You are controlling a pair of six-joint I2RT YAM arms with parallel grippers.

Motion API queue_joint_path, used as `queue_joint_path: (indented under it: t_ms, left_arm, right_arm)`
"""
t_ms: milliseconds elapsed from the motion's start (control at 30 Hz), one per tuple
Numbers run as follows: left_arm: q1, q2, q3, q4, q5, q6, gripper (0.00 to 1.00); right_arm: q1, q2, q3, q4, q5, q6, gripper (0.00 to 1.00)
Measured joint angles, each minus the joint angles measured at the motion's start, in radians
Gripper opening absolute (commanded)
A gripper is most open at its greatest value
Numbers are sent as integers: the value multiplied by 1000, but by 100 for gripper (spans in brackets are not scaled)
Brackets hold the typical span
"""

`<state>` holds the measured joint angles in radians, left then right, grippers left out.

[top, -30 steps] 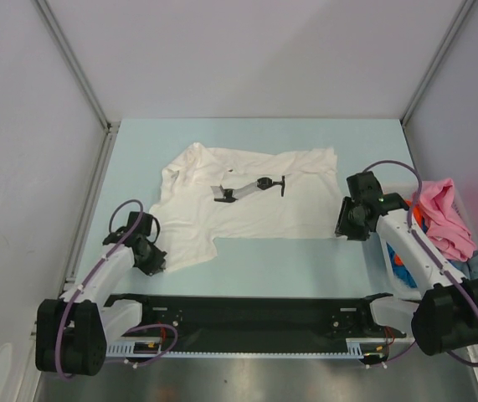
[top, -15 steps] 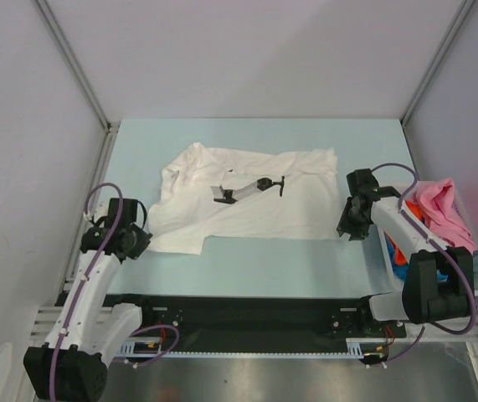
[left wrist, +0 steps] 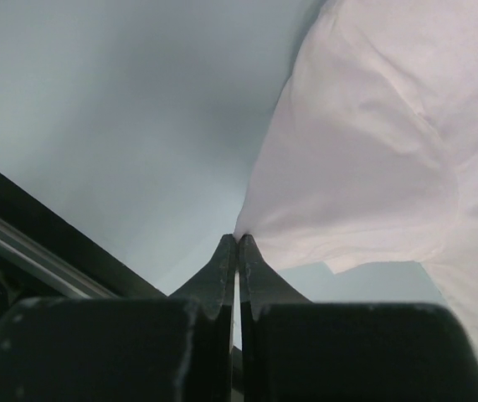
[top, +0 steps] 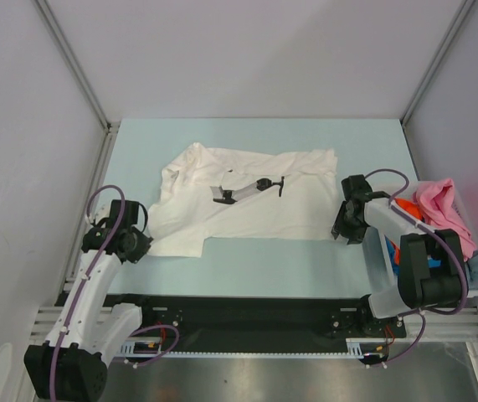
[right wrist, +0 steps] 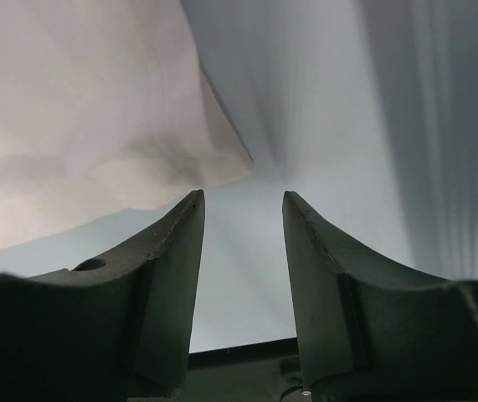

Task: Fold and stack the t-shirts
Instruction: Flatten the tshirt out

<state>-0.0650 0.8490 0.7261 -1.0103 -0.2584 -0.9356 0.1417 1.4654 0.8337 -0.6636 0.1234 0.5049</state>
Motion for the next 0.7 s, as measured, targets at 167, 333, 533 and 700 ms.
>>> queue_joint_path:
  t_ms: [167,333,533,700]
  left_arm:
    - [0,0,-1,1,0,10,0]
    - [-2,0,-1,2,0,19,0]
    - [-11,0,-1,2,0,21,0]
    - [-18,-1,-1,2,0,21,0]
  right_arm:
    - [0,8,-16,45,1,2,47]
    - [0,8,-35,70,6,23,47]
    - [-2,17,-51,107,21,33,45]
    - [-2,18,-58,142,37,38,38]
